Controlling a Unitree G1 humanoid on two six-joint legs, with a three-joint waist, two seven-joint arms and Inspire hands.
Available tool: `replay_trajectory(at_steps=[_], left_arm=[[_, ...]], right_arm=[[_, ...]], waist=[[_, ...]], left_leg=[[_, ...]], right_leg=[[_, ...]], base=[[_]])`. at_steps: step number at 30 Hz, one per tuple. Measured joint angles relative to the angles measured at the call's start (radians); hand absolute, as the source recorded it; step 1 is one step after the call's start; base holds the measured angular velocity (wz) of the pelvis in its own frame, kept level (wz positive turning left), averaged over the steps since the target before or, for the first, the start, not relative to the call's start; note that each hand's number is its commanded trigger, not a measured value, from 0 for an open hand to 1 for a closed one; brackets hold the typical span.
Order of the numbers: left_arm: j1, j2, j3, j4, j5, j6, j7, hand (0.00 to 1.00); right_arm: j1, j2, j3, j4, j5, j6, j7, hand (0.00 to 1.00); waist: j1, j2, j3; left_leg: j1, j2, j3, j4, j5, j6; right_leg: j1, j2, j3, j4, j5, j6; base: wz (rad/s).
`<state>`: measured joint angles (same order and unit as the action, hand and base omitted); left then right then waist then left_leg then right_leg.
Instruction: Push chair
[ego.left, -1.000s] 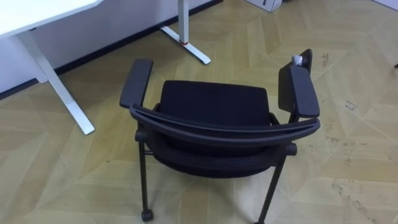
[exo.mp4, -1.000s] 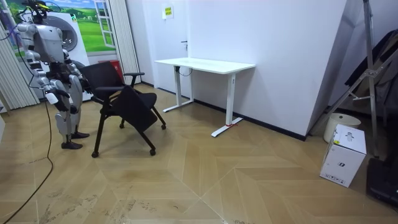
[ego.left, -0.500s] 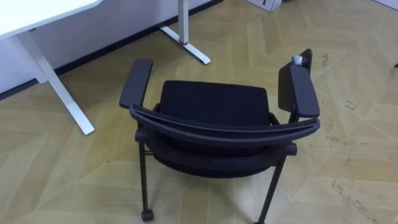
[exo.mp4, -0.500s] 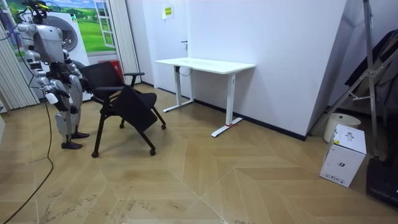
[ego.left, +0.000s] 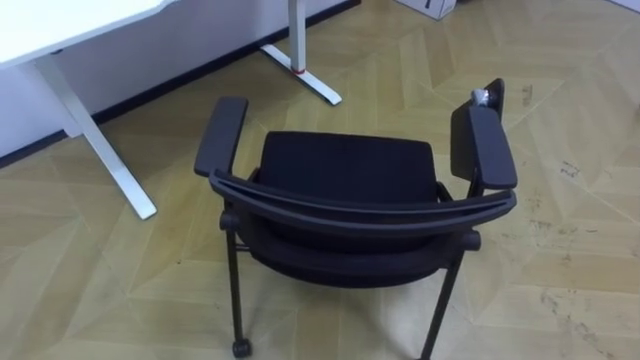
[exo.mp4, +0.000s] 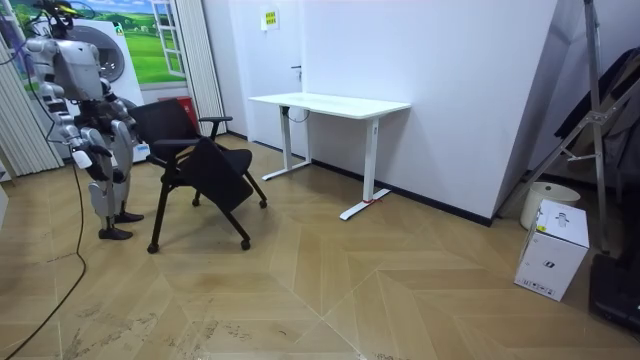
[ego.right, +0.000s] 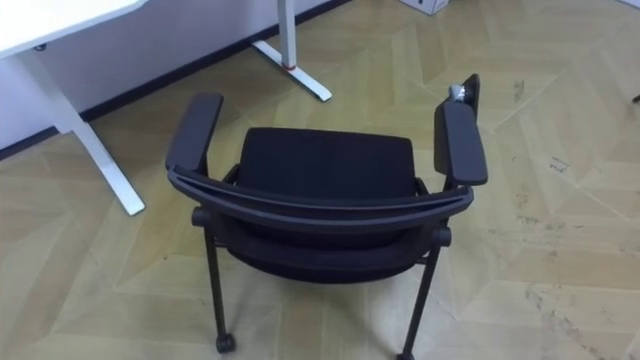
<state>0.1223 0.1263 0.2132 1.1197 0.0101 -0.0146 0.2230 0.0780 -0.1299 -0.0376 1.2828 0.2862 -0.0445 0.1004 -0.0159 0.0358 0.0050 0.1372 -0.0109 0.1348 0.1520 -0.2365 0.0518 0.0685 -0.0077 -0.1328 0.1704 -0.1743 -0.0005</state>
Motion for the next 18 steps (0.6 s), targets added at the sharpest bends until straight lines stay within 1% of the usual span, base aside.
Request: replay_trajectory(at_steps=[2,5,6,8,11,14,16,18], left_arm=[[-0.021,0.011,0.004,-0.005,0.005,-0.009,0.024,0.0],[-0.034,0.018,0.031,-0.067,0.011,-0.024,0.059,0.0],[-0.039,0.022,0.045,-0.09,0.011,-0.031,0.078,0.0],[-0.042,0.029,0.055,-0.127,0.01,-0.04,0.105,0.0],[-0.05,0.039,0.058,-0.16,0.007,-0.064,0.146,0.0],[-0.068,0.041,0.058,-0.162,0.011,-0.067,0.176,0.0],[-0.074,0.044,0.058,-0.186,0.01,-0.067,0.187,0.0],[-0.074,0.05,0.058,-0.25,0.021,-0.067,0.21,0.0]], right_arm=[[0.001,-0.001,-0.014,0.0,-0.005,0.0,-0.008,0.0],[-0.006,-0.007,-0.048,-0.001,-0.021,0.001,-0.01,0.0],[-0.008,-0.009,-0.061,-0.001,-0.025,0.001,-0.01,0.0],[-0.004,-0.014,-0.066,-0.001,-0.034,0.0,-0.011,0.0],[0.0,-0.018,-0.074,-0.001,-0.04,-0.008,-0.015,0.0],[-0.001,-0.022,-0.086,-0.002,-0.054,-0.01,-0.023,0.0],[0.001,-0.022,-0.101,-0.002,-0.054,-0.01,-0.024,0.0],[0.001,-0.024,-0.116,-0.002,-0.066,-0.01,-0.024,0.0]], waist=[[-0.001,0.006,-0.0002],[-0.001,0.018,-0.0013],[-0.002,0.017,-0.0005],[-0.004,0.018,-0.0015],[-0.006,0.022,-0.0021],[-0.007,0.033,-0.0032],[-0.008,0.039,-0.0034],[-0.009,0.044,-0.0029]], left_leg=[[0.007,0.0,-0.001,-0.002,0.0,0.0],[0.007,0.001,-0.003,-0.016,0.0,0.001],[0.006,0.002,-0.003,-0.018,0.0,0.002],[0.001,0.003,-0.003,-0.017,0.0,0.002],[-0.004,0.004,-0.002,-0.016,0.0,0.002],[-0.005,0.004,-0.001,-0.017,0.0,0.001],[-0.003,0.004,-0.001,-0.016,0.0,0.001],[-0.001,0.004,0.0,-0.014,0.0,0.001]], right_leg=[[0.003,0.0,0.0,0.001,0.0,0.0],[-0.01,0.003,-0.002,0.015,-0.001,0.0],[-0.015,0.004,-0.001,0.019,-0.001,-0.001],[-0.013,0.005,-0.001,0.019,-0.001,-0.001],[-0.014,0.008,0.001,0.017,0.0,-0.003],[-0.017,0.009,0.006,0.015,0.0,-0.003],[-0.018,0.009,0.009,0.014,0.0,-0.003],[-0.018,0.009,0.014,0.014,0.0,-0.003]], base=[[0.0],[-0.01],[-0.05],[-0.02],[-0.01],[-0.03],[0.0],[-0.02]])
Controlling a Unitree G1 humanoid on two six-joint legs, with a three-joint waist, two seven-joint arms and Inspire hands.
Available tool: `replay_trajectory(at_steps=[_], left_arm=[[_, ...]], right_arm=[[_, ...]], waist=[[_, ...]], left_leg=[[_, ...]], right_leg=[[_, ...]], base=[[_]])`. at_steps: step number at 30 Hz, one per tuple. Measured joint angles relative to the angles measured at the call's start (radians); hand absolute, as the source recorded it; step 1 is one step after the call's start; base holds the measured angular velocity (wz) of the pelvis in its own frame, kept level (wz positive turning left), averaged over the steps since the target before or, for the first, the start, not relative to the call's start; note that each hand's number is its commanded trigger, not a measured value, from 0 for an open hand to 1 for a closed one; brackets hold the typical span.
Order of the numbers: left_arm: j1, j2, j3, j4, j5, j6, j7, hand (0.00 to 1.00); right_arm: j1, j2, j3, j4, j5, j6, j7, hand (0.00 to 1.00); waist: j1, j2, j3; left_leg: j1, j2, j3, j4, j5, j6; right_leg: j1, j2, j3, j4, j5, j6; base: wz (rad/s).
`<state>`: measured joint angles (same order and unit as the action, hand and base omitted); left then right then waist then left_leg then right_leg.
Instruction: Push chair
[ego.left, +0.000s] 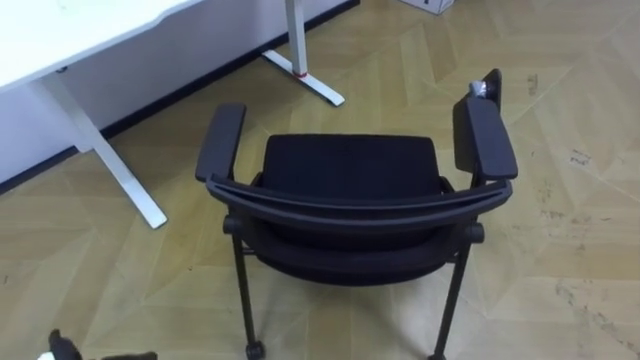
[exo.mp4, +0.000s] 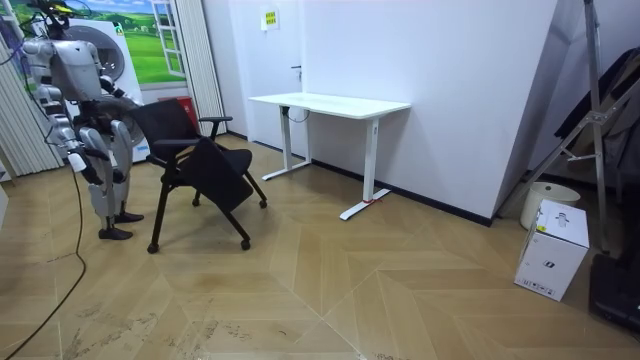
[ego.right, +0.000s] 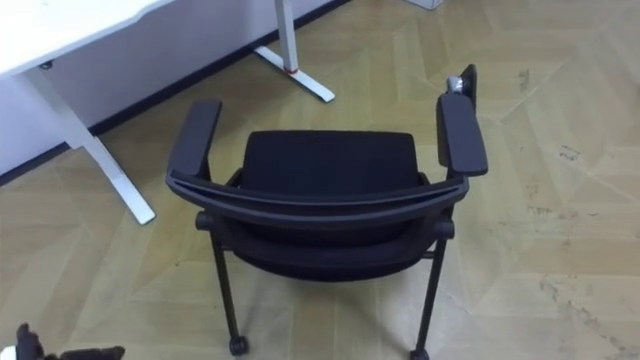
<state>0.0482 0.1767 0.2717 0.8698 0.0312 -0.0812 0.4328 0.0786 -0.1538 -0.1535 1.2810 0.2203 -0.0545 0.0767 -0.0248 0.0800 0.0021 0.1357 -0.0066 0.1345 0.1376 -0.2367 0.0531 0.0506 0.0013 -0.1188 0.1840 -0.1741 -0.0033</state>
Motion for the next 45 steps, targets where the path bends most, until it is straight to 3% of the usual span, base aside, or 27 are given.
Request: replay_trajectory(at_steps=[7,15,18,26,30,37,45], left_arm=[[-0.01,0.0,-0.016,-0.185,0.142,-0.014,0.044,0.0],[-0.013,0.0,-0.108,-0.367,0.429,-0.004,0.076,0.0],[-0.012,0.0,-0.152,-0.432,0.486,-0.002,0.085,0.0],[-0.012,0.001,-0.237,-0.478,0.685,0.038,0.059,0.0],[-0.012,0.002,-0.284,-0.555,0.757,0.039,0.051,0.0],[-0.012,0.004,-0.341,-0.576,0.831,0.047,0.035,0.0],[-0.012,0.041,-0.415,-0.645,0.947,0.053,0.017,0.0]], right_arm=[[-0.005,0.0,0.003,0.002,-0.019,-0.001,0.001,0.0],[-0.012,0.003,0.016,0.002,-0.02,0.007,0.0,0.0],[-0.011,0.001,0.024,-0.002,-0.02,0.013,0.004,0.0],[-0.015,0.002,0.034,-0.004,-0.013,0.012,0.008,0.0],[-0.019,0.001,0.056,0.0,0.015,0.012,0.011,0.0],[-0.023,0.001,0.063,0.001,0.015,0.012,0.02,0.0],[-0.036,-0.001,0.074,0.007,0.015,0.011,0.035,0.0]], waist=[[-0.011,-0.008,0.0009],[-0.028,-0.02,-0.0007],[-0.031,-0.018,-0.0022],[-0.056,-0.017,-0.005],[-0.058,-0.025,-0.0005],[-0.068,-0.032,0.0039],[-0.09,-0.031,0.0009]], left_leg=[[-0.001,0.0,0.003,0.01,0.0,0.0],[-0.006,0.0,0.003,0.01,0.0,0.0],[-0.005,0.0,0.002,0.01,0.0,0.0],[-0.005,0.001,0.003,0.013,0.0,0.0],[-0.003,0.001,0.002,0.013,0.0,0.0],[-0.006,0.003,0.003,0.014,0.0,0.0],[-0.02,0.005,0.004,0.015,0.0,0.0]], right_leg=[[0.0,-0.002,0.003,0.003,0.0,0.0],[-0.001,-0.001,0.004,0.004,0.001,-0.001],[0.0,0.0,0.007,0.003,0.001,-0.001],[0.0,0.0,0.008,0.0,0.001,-0.002],[0.002,-0.001,0.008,0.0,0.001,-0.002],[0.001,0.0,0.006,0.0,0.003,-0.004],[-0.014,0.003,0.01,0.0,0.005,-0.006]], base=[[-0.04],[0.0],[0.0],[0.0],[0.0],[0.02],[-0.01]])
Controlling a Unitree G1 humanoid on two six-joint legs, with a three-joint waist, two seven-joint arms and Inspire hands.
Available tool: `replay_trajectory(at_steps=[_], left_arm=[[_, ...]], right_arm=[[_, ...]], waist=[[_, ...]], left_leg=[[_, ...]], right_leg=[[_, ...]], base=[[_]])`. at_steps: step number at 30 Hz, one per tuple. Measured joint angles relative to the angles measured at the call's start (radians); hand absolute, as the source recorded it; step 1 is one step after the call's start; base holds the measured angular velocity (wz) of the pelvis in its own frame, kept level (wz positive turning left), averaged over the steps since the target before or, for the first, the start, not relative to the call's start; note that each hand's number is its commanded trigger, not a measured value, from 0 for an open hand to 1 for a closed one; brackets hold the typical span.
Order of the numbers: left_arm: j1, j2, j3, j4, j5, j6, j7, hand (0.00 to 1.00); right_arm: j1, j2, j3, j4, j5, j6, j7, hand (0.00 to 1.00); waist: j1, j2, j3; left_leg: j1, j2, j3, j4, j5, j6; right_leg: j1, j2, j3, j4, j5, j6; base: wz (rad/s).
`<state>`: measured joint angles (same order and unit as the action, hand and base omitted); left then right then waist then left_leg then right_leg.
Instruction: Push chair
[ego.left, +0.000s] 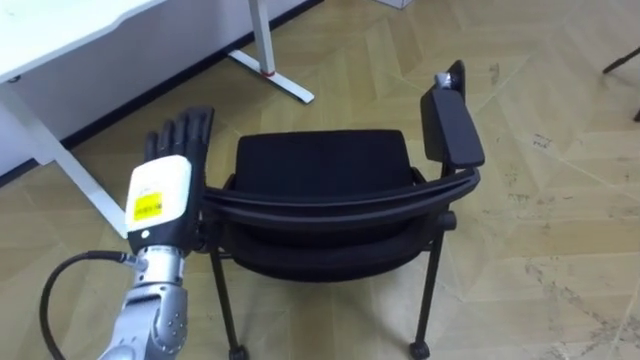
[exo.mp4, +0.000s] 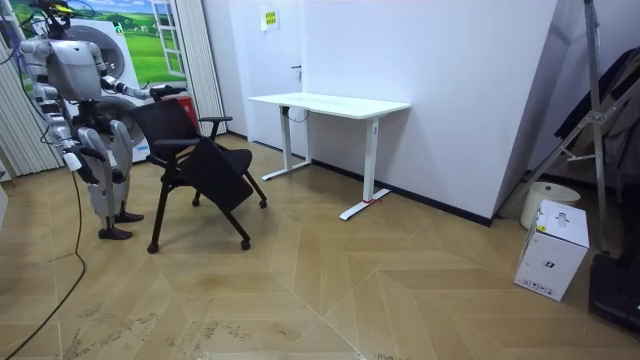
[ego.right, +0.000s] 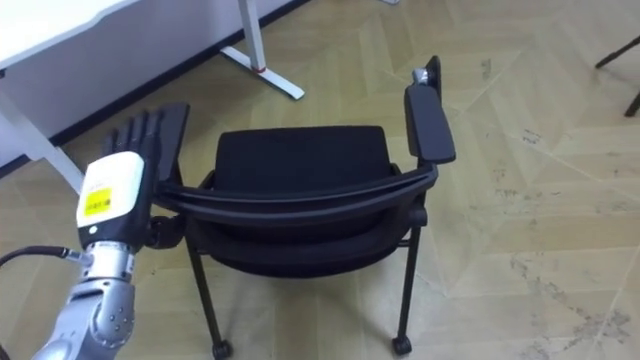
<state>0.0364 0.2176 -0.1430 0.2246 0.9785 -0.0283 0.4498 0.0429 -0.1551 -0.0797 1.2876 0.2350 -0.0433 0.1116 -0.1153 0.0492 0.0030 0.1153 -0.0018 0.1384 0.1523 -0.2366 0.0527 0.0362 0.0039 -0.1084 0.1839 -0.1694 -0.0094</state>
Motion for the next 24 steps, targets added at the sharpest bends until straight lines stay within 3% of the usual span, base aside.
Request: replay_trajectory(at_steps=[3,10,24], left_arm=[[0.0,0.001,-0.007,-0.001,0.0,0.0,-0.001,0.0],[0.012,0.036,-0.037,-0.021,0.06,0.0,-0.022,0.0],[0.022,0.038,-0.078,-0.018,0.084,0.001,-0.077,0.0]], right_arm=[[0.0,0.0,0.002,0.0,0.0,-0.001,0.0,0.0],[-0.002,-0.005,0.018,0.002,0.0,-0.003,0.008,0.0],[-0.006,-0.007,0.02,0.007,0.012,-0.011,0.016,0.0]], waist=[[-0.003,0.0,0.0],[0.0,0.006,-0.0001],[-0.02,0.009,0.0056]], left_leg=[[0.0,0.001,0.0,0.0,0.0,0.0],[0.005,0.005,0.016,-0.002,0.0,-0.001],[0.019,0.007,0.026,-0.003,0.0,-0.001]], right_leg=[[0.0,0.0,0.0,-0.002,0.0,0.0],[0.01,0.002,0.016,-0.022,0.008,-0.004],[0.015,0.014,0.044,-0.032,0.012,-0.004]], base=[[0.0],[-0.07],[-0.06]])
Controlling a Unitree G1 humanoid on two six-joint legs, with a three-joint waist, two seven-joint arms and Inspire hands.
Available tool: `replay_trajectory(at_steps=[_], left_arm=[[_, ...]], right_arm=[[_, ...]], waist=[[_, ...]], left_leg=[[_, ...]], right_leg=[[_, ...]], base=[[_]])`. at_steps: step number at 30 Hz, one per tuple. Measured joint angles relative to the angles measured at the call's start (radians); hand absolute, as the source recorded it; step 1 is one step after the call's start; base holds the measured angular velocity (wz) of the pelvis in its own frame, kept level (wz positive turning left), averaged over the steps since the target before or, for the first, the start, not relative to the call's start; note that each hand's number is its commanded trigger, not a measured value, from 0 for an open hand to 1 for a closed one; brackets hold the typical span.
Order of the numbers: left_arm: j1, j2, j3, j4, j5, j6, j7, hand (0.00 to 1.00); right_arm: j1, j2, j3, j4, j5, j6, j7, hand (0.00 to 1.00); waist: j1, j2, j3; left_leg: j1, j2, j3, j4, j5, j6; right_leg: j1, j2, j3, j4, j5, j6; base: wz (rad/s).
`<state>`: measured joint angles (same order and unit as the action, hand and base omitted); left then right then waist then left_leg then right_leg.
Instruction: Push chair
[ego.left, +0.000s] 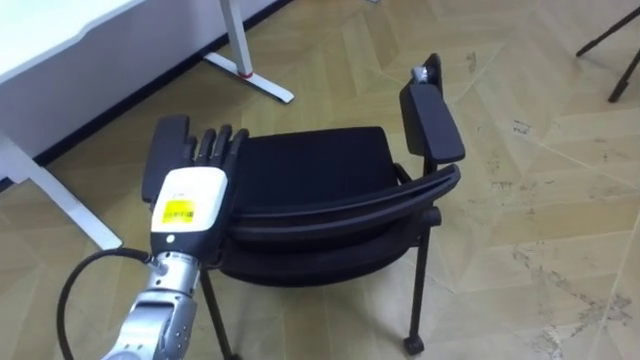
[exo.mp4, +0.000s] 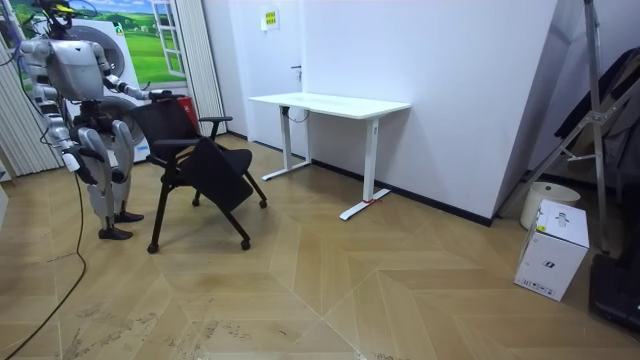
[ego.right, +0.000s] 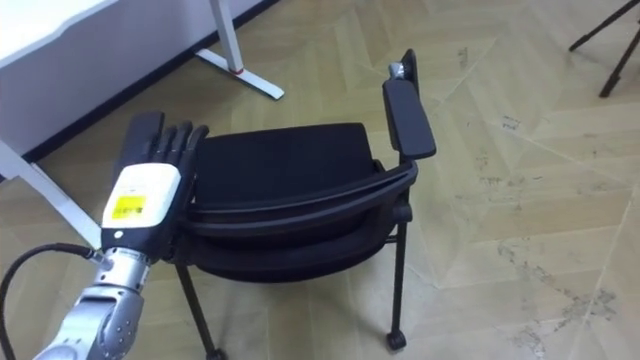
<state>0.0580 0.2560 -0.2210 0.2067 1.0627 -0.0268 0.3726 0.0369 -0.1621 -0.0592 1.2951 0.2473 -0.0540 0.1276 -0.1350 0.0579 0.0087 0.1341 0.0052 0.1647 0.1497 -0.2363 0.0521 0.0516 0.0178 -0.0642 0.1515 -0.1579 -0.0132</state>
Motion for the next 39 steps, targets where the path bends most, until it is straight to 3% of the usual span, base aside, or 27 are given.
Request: replay_trajectory(at_steps=[9,16,17,19,20,21,22,26,33,39], left_arm=[[-0.011,0.0,-0.001,0.044,-0.001,-0.007,0.013,0.0],[-0.037,-0.005,-0.007,0.127,-0.01,-0.01,0.041,0.0],[-0.043,-0.01,-0.008,0.149,-0.01,-0.01,0.052,0.07],[-0.05,-0.012,-0.008,0.17,-0.01,-0.01,0.061,0.52],[-0.058,-0.013,-0.009,0.189,-0.01,-0.009,0.066,0.62],[-0.064,-0.014,-0.01,0.208,-0.01,-0.007,0.072,0.95],[-0.066,-0.014,-0.009,0.216,-0.01,-0.004,0.075,1.0],[-0.074,-0.016,-0.002,0.243,-0.005,0.009,0.078,1.0],[-0.088,0.01,-0.038,0.262,0.022,0.028,0.077,1.0],[-0.089,0.008,-0.04,0.24,0.032,0.053,0.067,1.0]], right_arm=[[0.0,-0.001,0.0,0.0,-0.001,0.001,0.004,0.0],[0.01,-0.001,0.004,-0.015,0.0,0.013,-0.005,0.0],[0.01,-0.001,0.006,-0.016,-0.001,0.013,-0.006,0.0],[0.008,-0.001,0.006,-0.016,-0.003,0.014,-0.006,0.0],[0.008,-0.001,0.006,-0.015,-0.002,0.022,-0.006,0.0],[0.009,-0.001,0.005,-0.015,-0.004,0.028,-0.005,0.0],[0.008,-0.001,0.005,-0.015,-0.007,0.031,-0.005,0.0],[0.008,0.0,-0.002,-0.015,-0.011,0.034,-0.004,0.0],[0.0,-0.001,-0.001,-0.015,-0.008,0.053,-0.01,0.0],[-0.006,-0.002,0.006,-0.014,0.0,0.058,-0.013,0.0]], waist=[[0.0,-0.004,0.0025],[0.0,-0.002,-0.0029],[0.001,-0.003,-0.0045],[0.001,-0.006,-0.0055],[0.0,-0.008,-0.0071],[0.0,-0.01,-0.0086],[0.0,-0.011,-0.0089],[-0.002,-0.011,-0.0091],[-0.007,-0.011,-0.0093],[-0.011,-0.011,-0.0093]], left_leg=[[0.002,0.0,0.001,0.0,0.0,0.0],[0.017,0.0,0.001,-0.001,0.0,0.0],[0.019,0.0,0.001,-0.001,0.0,0.0],[0.02,0.0,0.003,-0.001,0.0,0.0],[0.025,0.0,0.014,-0.003,0.0,0.0],[0.034,0.001,0.029,-0.007,0.0,0.0],[0.036,0.001,0.03,-0.008,0.0,0.0],[0.051,0.004,0.046,-0.024,-0.001,-0.001],[0.051,0.004,0.044,-0.034,-0.001,-0.001],[0.049,0.005,0.04,-0.035,-0.001,-0.001]], right_leg=[[0.001,0.001,-0.004,0.001,0.0,0.0],[0.005,0.003,0.0,0.005,0.001,-0.001],[0.005,0.003,0.004,0.008,0.001,-0.001],[0.0,0.004,0.007,0.017,0.0,-0.001],[0.001,0.004,0.01,0.018,0.0,-0.001],[0.005,0.006,0.018,0.02,0.0,-0.001],[0.007,0.007,0.027,0.02,0.0,-0.001],[0.006,0.017,0.063,0.021,0.003,0.002],[0.001,0.019,0.061,0.022,0.014,0.003],[0.0,0.019,0.059,0.02,0.014,0.003]], base=[[0.0],[-0.01],[-0.06],[-0.05],[-0.1],[-0.14],[-0.21],[-0.17],[-0.01],[0.0]])
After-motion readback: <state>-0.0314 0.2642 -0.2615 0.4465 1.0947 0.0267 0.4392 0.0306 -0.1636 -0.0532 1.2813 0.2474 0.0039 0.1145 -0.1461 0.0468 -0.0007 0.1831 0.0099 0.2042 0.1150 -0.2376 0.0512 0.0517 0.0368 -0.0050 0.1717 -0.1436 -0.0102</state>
